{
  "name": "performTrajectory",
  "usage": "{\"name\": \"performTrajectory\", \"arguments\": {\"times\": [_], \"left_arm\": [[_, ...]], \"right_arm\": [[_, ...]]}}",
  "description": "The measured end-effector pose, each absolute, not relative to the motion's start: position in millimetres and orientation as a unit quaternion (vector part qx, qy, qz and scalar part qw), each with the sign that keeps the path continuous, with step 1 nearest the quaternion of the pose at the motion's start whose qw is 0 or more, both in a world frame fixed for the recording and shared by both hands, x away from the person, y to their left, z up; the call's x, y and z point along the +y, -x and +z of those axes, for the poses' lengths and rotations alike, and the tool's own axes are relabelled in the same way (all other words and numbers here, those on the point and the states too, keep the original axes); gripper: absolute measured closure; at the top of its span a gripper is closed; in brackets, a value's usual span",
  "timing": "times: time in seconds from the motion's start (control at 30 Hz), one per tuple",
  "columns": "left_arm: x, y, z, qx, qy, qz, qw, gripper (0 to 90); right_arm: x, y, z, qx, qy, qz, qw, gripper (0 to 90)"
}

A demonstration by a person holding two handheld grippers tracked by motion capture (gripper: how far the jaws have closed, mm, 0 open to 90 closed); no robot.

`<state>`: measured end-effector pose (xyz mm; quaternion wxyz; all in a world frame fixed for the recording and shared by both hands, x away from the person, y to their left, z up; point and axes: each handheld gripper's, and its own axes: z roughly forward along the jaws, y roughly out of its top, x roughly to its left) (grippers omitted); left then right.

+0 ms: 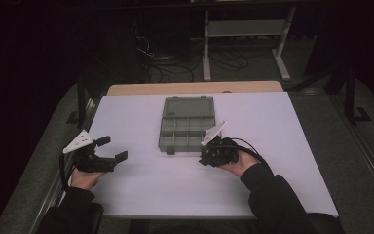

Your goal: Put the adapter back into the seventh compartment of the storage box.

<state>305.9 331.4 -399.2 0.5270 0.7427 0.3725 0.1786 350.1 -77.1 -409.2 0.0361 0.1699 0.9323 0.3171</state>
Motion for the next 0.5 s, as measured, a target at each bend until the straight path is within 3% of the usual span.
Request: {"name": "performTrajectory", "arguments": {"times": [0.5], "left_arm": [[332, -306, -399, 0.373, -0.742, 0.179, 0.527, 0.0]], "right_arm": [[-85, -354, -394, 0.93, -0.173, 0.322, 0.047, 75.3]]}}
